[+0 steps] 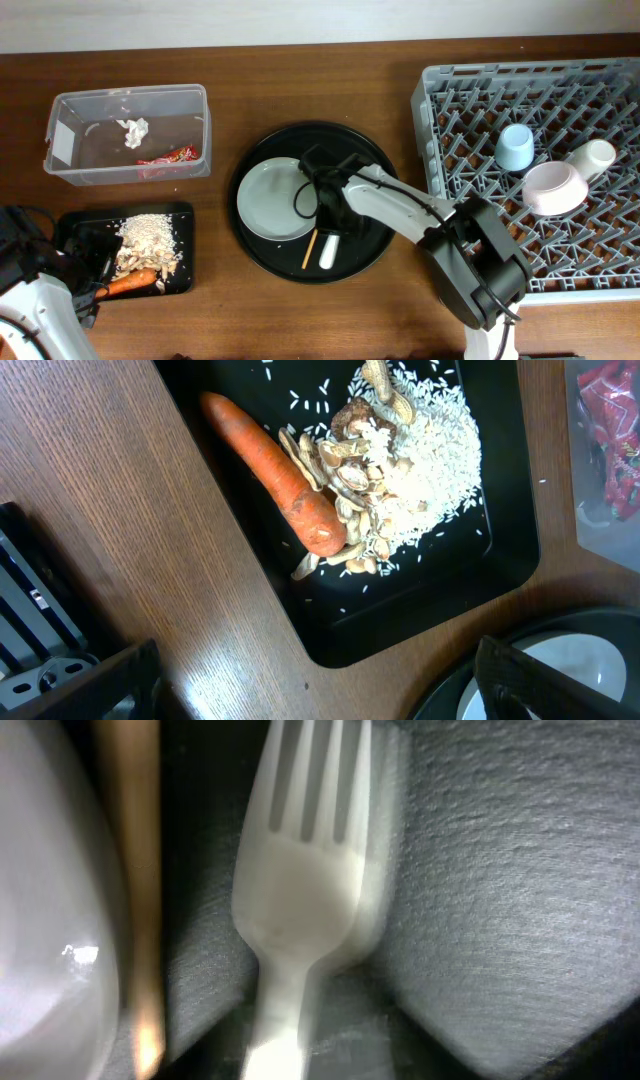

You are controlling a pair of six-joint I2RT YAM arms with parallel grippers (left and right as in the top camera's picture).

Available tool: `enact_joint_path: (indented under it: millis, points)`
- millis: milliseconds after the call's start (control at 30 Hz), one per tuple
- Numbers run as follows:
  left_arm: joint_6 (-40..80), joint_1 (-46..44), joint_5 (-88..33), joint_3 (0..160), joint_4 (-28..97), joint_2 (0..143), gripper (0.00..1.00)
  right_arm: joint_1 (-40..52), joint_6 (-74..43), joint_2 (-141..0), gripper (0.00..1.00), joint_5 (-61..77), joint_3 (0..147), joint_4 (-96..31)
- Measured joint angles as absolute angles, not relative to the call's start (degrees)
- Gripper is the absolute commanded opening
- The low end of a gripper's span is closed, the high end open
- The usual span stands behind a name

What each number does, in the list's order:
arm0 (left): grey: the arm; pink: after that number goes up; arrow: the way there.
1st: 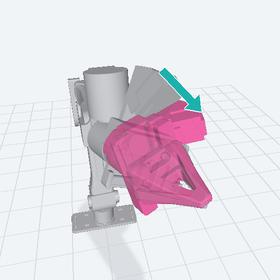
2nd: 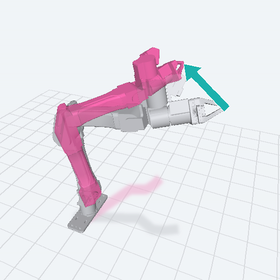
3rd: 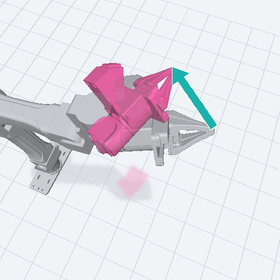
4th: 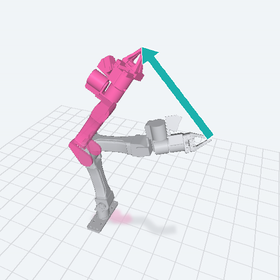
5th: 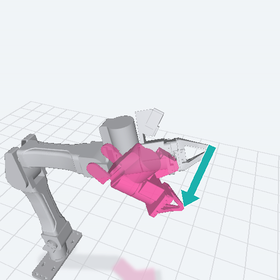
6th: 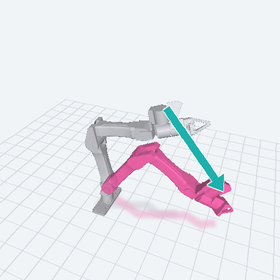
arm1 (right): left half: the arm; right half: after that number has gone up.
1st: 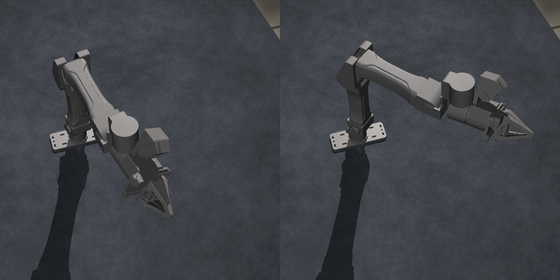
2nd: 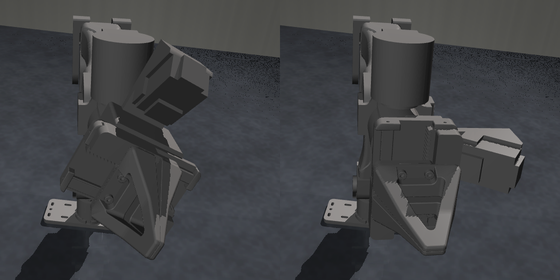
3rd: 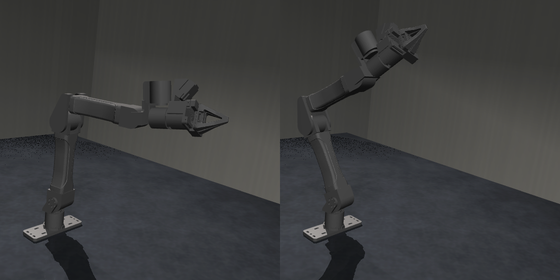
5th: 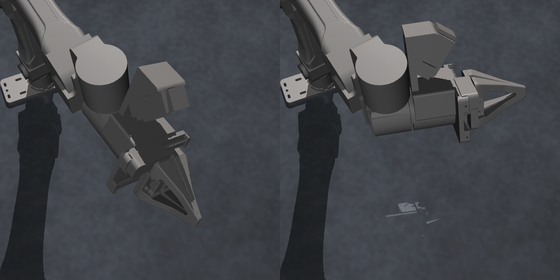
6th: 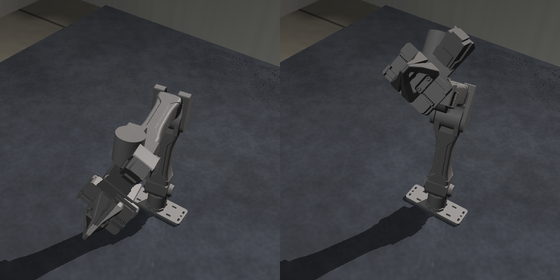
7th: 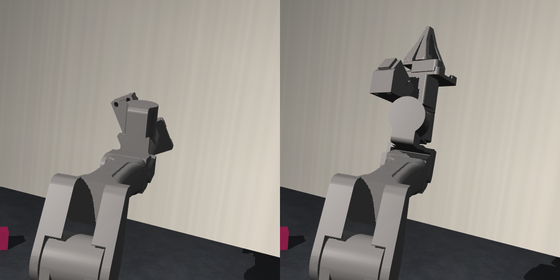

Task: Sort waste into correct bins and load items into the dishwasher rack
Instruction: 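Grasp the white plastic fork with the right gripper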

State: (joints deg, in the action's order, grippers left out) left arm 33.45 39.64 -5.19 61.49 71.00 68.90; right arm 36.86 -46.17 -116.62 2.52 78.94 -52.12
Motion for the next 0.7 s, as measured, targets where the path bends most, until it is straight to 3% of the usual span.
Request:
enact_joint_path:
  millis: [100,133,300,467,500,533,700]
  points:
    - [33.45,39.64,-5.17,61.49,71.00,68.90,0.99,29.63,-40.86,-116.62,0.17,3.11,78.85,-51.35]
    - [33.45,39.64,-5.19,61.49,71.02,68.90,0.99,28.80,-39.68,-116.62,0.04,3.07,78.85,-51.29]
    - [33.45,39.64,-5.19,61.49,71.07,68.90,0.99,28.67,-38.39,-116.29,0.04,2.81,78.87,-51.33]
    - [33.45,39.64,-5.19,61.49,71.16,68.90,0.99,26.85,-33.93,-111.35,0.04,1.93,86.00,-60.29]
    - [33.45,39.64,-5.17,61.49,71.16,68.90,0.99,25.50,-32.67,-110.48,0.41,1.96,87.77,-62.08]
    - [33.45,39.64,-5.19,61.49,71.16,68.90,0.99,24.18,-31.64,-109.54,0.66,1.93,89.03,-63.26]
    - [33.45,39.64,-5.17,61.49,71.20,68.90,0.99,24.47,-30.92,-110.54,0.69,2.09,82.35,-54.78]
